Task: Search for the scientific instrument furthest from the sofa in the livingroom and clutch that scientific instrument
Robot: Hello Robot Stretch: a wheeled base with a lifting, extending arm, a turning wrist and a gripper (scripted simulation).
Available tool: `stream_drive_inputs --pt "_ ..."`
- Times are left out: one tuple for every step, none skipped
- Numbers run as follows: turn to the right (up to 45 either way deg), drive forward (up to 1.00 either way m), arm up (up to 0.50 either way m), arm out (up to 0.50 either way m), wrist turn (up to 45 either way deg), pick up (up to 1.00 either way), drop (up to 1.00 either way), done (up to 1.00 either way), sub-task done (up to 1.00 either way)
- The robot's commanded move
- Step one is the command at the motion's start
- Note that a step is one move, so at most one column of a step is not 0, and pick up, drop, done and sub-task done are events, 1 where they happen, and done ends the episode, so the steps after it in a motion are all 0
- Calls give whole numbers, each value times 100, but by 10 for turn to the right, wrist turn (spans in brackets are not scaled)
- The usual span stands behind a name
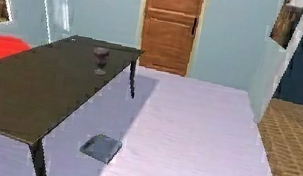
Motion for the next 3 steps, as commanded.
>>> stream_drive_inputs --pt "0 50 0 0 0 0 0 0 0" --pt "-450 0 0 0 0 0 0 0 0" --pt "-450 0 0 0 0 0 0 0 0"
